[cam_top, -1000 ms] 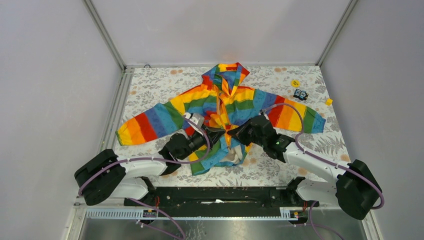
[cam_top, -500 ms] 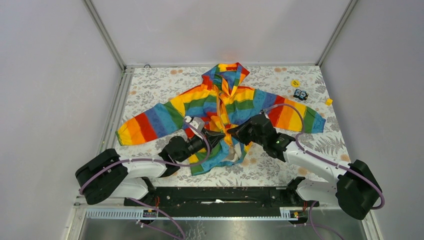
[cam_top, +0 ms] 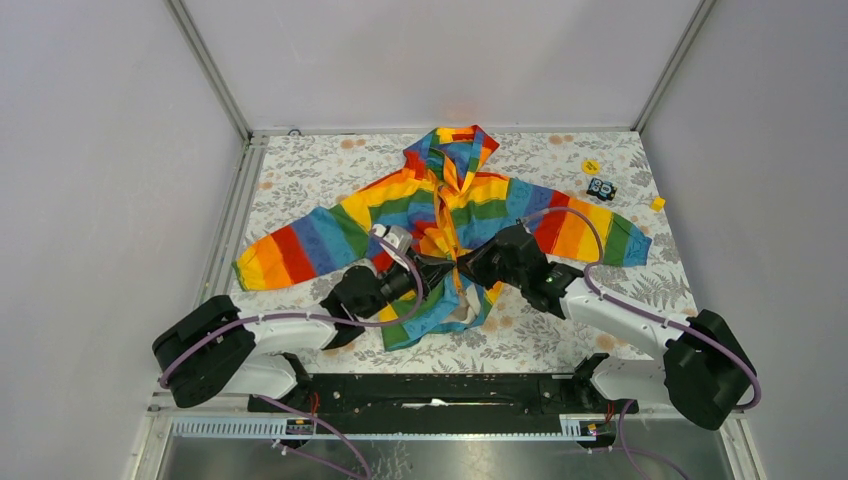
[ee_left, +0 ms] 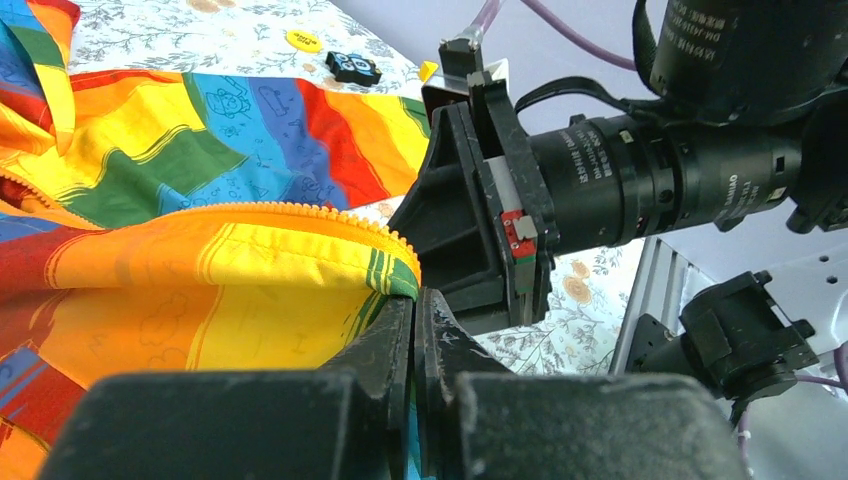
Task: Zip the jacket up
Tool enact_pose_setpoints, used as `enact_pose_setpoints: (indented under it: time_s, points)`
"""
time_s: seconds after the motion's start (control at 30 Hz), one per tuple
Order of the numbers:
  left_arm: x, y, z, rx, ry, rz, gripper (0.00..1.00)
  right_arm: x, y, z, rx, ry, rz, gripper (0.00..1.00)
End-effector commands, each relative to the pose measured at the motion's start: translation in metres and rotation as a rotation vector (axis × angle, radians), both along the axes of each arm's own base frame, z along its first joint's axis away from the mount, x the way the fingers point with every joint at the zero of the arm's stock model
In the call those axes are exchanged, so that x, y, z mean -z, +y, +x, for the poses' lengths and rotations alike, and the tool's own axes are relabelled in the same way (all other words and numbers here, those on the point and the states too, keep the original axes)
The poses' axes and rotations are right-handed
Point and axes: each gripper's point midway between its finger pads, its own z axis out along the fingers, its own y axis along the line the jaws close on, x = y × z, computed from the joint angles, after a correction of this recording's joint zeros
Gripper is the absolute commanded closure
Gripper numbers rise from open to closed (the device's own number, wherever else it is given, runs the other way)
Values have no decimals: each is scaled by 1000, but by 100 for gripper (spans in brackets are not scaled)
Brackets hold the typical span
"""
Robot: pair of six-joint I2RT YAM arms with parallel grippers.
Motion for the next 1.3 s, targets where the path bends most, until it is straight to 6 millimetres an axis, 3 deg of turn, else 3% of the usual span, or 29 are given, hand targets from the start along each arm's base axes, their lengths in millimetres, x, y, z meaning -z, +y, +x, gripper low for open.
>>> enact_pose_setpoints:
  time_s: [0.0,0.2,0.47,0.67,0.77,0.93,1.07,1.17,1.27]
  points:
    - [-33,-11,0,27,-39,-83,99,-20,12,6,-3,-29,67,100]
    - [-14,-10,-8,52,4,-78,100,-44,13,13,37,-64,123,100]
    - [-14,-10,-6,16,42,-106,99,-46,17,20,86,-55,219,100]
    - [-11,5,2,-84,151,-147,60,-42,8,19,116,-64,230,100]
    - [-10,15,5,-135,192,-152,48,-37,7,18,114,-55,227,100]
    - [-13,26,2,-164,240,-149,36,-33,9,15,103,-39,231,100]
    - [-4,33,-1,-192,324,-114,30,-33,9,15,104,-41,233,100]
    - [5,39,-3,-226,415,-86,26,-34,10,16,102,-42,231,100]
    - [29,47,-8,-289,576,-18,22,-33,11,17,100,-41,235,100]
